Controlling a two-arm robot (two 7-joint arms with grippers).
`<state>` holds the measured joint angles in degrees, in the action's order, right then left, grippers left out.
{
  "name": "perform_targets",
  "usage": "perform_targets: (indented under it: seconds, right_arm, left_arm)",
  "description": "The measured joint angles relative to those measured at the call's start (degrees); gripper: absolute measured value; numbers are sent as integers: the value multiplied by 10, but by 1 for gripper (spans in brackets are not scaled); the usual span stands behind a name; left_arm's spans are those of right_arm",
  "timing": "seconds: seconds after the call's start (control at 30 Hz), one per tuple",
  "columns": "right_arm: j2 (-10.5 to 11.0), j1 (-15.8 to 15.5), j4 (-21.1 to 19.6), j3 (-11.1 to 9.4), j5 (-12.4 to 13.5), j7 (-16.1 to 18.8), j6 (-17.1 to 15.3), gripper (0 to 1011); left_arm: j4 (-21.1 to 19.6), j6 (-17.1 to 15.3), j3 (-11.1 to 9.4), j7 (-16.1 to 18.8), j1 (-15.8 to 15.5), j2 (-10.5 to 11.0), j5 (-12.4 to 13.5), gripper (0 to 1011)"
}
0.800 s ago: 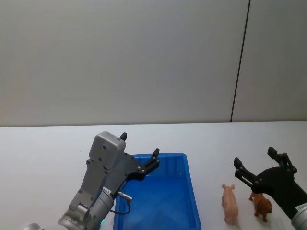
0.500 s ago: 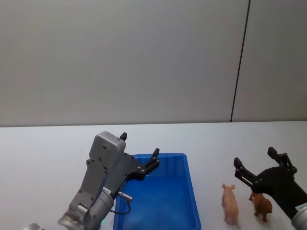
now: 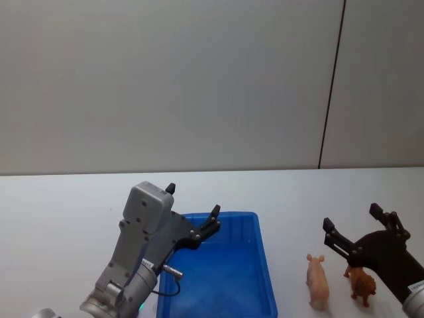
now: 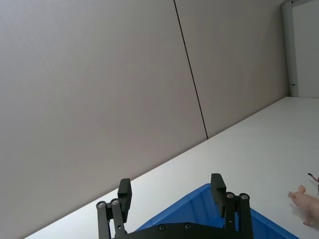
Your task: Pick up the two dolls from the table and place them into the box.
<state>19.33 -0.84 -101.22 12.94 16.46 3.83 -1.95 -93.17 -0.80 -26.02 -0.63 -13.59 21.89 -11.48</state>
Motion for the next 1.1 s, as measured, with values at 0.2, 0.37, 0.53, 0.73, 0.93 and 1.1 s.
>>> perform_targets:
  seconds: [0.2, 0.37, 0.53, 0.73, 0.93, 1.1]
  right_arm:
    - [3, -1, 1, -2, 3, 5, 2, 1001]
    - [11, -5, 3, -8, 10, 16, 3, 1001]
    - [21, -10, 6, -14, 19, 28, -2, 1001]
    - [35, -17, 13, -22, 30, 44, -16, 1001]
    - [48, -23, 24, -29, 34, 58, -33, 1001]
    - [56, -25, 35, -34, 37, 67, -48, 1001]
  left_arm:
    - [0, 0, 0, 0, 0, 0, 0, 1001]
    - [0, 0, 0, 0, 0, 0, 0, 1001]
    - [0, 0, 0, 0, 0, 0, 0, 1000]
    - [0, 0, 0, 0, 0, 0, 0, 1001]
    - [0, 0, 0, 0, 0, 0, 0, 1001]
    - [0, 0, 0, 0, 0, 0, 0, 1000]
